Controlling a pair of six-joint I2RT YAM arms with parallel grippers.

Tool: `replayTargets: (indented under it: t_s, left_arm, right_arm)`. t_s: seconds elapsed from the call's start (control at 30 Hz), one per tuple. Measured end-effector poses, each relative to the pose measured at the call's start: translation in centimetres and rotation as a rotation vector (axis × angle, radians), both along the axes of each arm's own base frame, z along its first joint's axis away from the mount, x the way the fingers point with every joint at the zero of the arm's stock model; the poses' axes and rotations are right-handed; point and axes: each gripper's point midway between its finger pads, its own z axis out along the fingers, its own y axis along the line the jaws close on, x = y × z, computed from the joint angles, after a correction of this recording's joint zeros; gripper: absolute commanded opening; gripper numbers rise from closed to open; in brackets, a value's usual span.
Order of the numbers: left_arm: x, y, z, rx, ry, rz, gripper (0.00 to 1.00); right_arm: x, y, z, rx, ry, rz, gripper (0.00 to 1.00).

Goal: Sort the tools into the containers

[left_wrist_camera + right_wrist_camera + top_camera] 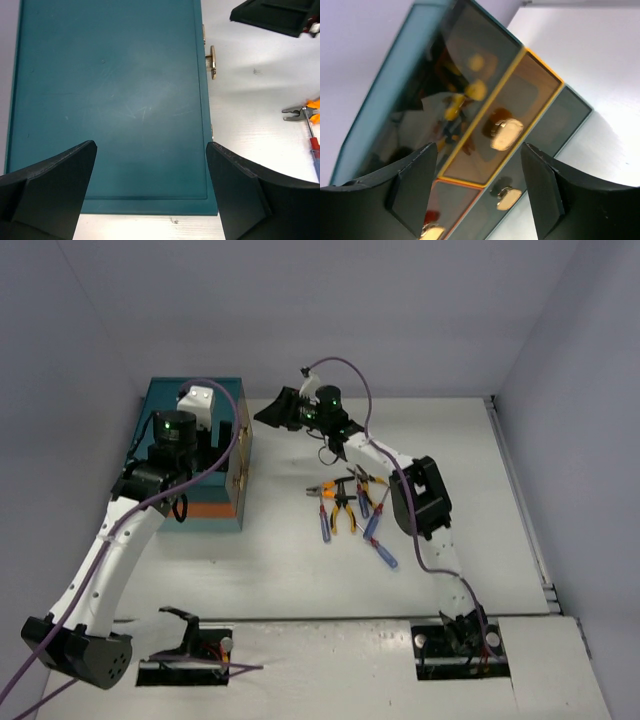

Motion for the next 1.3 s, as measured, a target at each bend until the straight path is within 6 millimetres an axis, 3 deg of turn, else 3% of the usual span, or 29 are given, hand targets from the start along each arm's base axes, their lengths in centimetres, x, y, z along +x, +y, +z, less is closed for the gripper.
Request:
replayTargets:
  t_s: [0.3,0.4,0.83,1.3]
  left_arm:
    - [-1.1,0.8,-0.2,0.038,0.011,0.015,0.89]
    - [-1.2,0.8,-0.1,0.039,0.006,0.015,0.89]
    - [-1.4,0.7,-0.8,0.046,0.026,0.009,0.89]
    - [-1.6,0.8,-0.9,0.051,0.032,0.007,0.89]
  right_arm:
    - [1.2,2.0,-6.1,0.106,0.149,0.040,0.68]
    - [1.3,2.6,-6.2,0.169,0.168,0.061,0.68]
    - [0.4,4.1,-2.5,0.347,0.123,0.156,0.65]
    - [0.5,4.9,-4.7,0.317,0.131,0.118,0.61]
